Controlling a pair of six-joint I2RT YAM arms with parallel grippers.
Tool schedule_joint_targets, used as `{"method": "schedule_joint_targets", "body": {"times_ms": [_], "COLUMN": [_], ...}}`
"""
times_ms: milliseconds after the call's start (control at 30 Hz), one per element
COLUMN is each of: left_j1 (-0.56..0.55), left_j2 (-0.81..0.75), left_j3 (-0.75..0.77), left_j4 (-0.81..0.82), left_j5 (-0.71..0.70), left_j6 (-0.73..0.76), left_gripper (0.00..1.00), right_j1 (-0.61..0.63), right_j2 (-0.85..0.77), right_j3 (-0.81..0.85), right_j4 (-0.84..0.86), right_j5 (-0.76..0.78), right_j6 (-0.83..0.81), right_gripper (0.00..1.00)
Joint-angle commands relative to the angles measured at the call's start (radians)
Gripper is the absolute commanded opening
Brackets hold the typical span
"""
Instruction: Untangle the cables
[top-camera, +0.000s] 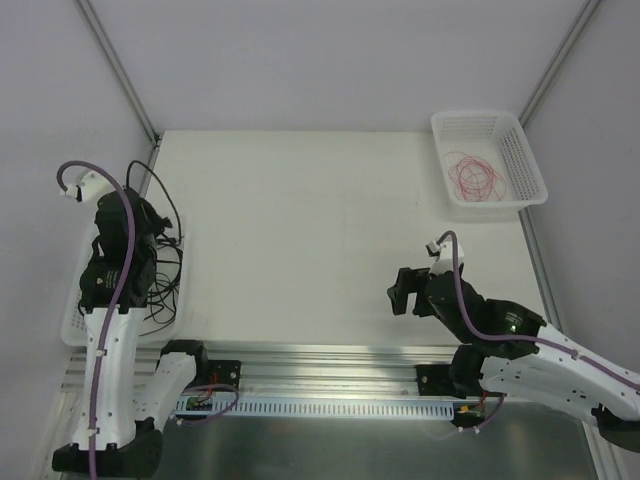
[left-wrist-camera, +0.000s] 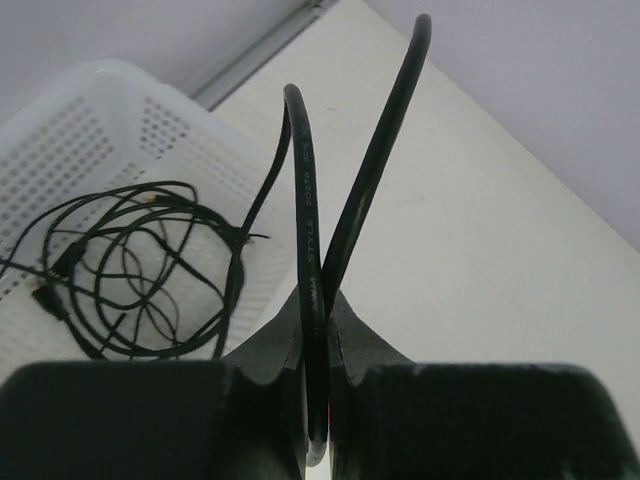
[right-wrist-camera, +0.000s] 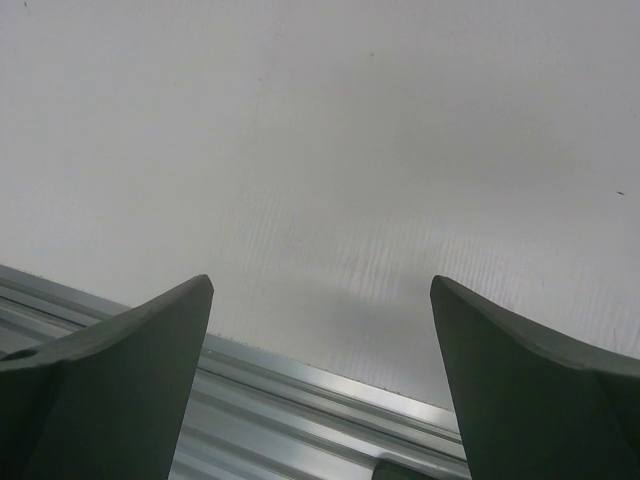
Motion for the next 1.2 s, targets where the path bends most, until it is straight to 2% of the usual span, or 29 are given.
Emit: {"method": "schedule_joint_targets", "body": {"times_ms": [0,67,100,200,267,300,367,400,467,700,967,1167], "left_j1": [0.233,0.358,0.414,0.428,0.433,0.436,0.451,0.453,0.454,0.422,0.24,0.085], "left_j2": [0.015,0.013,0.012,0.012,0.012,0.013,0.018,0.021,0.01,-0.054,-0.155,-0.309], "left_j3": [-0.073,-0.159,-0.19,-0.354,-0.412,-0.46,-0.488,-0.492,-0.483,-0.384,-0.232,-0.14], "left_j4": [0.014,0.048,0.081,0.172,0.212,0.236,0.241,0.238,0.237,0.154,0.025,-0.061], "left_j5": [0.09,0.2,0.183,0.066,0.028,0.034,0.055,0.069,0.094,0.186,-0.029,-0.05], "left_j6": [0.029,0.008,-0.005,-0.006,-0.014,-0.02,-0.046,-0.046,-0.016,0.046,0.201,0.336], "left_gripper": [0.0,0.0,0.0,0.04,0.12,0.38,0.68,0.9,0.99,0.99,0.99,0.99], "right_j1": [0.001,0.003,0.003,0.003,0.003,0.003,0.003,0.001,0.003,0.003,0.003,0.003], "right_j2": [-0.065,-0.094,-0.104,-0.146,-0.174,-0.202,-0.229,-0.257,-0.28,-0.329,-0.351,-0.41], "right_j3": [-0.009,-0.008,-0.005,-0.005,-0.008,-0.011,-0.014,-0.015,-0.015,0.052,0.195,0.281], "right_j4": [-0.048,-0.076,-0.087,-0.128,-0.16,-0.185,-0.212,-0.235,-0.258,-0.358,-0.484,-0.574], "right_j5": [0.04,0.046,0.049,0.058,0.06,0.065,0.077,0.083,0.098,0.175,0.203,0.281], "right_j6": [0.019,0.021,0.023,0.026,0.033,0.036,0.042,0.044,0.047,0.062,0.072,0.072], "right_gripper": [0.95,0.96,0.97,0.97,0.97,0.97,0.97,0.97,0.97,0.99,1.0,1.0]}}
